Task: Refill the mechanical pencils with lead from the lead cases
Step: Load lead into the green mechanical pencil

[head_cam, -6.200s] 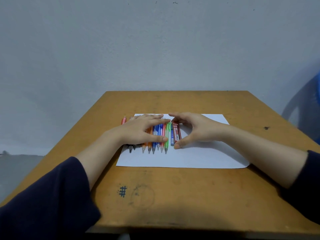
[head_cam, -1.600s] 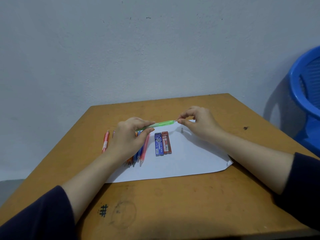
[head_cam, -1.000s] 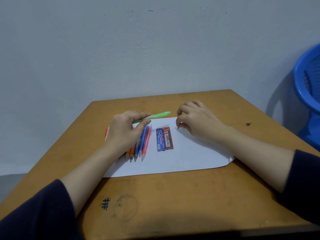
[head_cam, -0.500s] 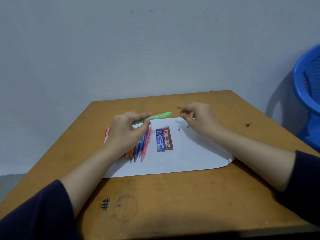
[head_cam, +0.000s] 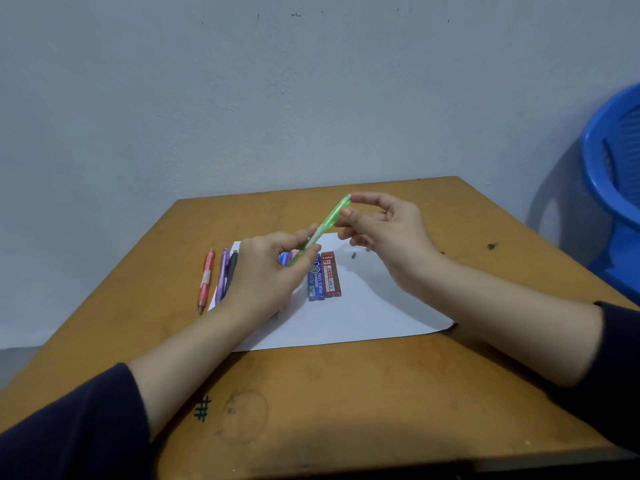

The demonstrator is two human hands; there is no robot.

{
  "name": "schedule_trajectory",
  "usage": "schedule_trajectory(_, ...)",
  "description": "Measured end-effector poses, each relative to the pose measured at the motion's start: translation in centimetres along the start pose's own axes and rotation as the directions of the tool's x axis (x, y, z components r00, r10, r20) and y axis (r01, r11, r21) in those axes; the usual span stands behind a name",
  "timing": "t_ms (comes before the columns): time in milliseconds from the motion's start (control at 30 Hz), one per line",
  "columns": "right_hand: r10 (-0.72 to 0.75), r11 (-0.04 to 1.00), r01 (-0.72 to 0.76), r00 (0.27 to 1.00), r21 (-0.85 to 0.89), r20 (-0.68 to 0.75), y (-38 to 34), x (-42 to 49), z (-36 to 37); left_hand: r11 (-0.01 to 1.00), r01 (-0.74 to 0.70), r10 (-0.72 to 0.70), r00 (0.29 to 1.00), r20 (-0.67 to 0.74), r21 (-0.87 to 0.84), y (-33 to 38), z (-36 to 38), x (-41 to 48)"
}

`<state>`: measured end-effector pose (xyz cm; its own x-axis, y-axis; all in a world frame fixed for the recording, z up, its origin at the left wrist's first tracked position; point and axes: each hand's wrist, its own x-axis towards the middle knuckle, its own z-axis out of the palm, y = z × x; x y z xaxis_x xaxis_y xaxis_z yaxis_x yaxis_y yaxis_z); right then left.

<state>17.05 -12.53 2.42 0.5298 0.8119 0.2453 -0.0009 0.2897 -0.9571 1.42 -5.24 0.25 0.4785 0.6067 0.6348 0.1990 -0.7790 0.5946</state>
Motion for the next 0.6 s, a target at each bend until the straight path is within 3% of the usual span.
schedule_trajectory(67,0.013,0.998,-0.013,1.000,0.069,-0.005,-0.1,-0.1,0.3,1.000,-0.023,0.023,0.999,0.036,0.005,0.3,0.5,-0.3)
schedule_trajectory(300,0.114,0.992,-0.113,0.993,0.051,-0.017,-0.4,1.0,-0.6,0.995,-0.082,0.089,0.987,0.133,-0.057,0.0,0.6,-0.2)
schedule_trajectory(500,0.335,0.922,-0.320,0.941,-0.219,0.037,-0.6,2.3,-2.9,0.990,-0.046,0.021,0.983,0.182,0.133,-0.9,-0.4,0.7)
schedule_trajectory(600,0.378,0.882,-0.333,0.923,-0.334,0.077,-0.5,2.2,-3.3,0.965,-0.021,-0.050,0.964,0.262,0.260,-1.6,-0.6,0.9)
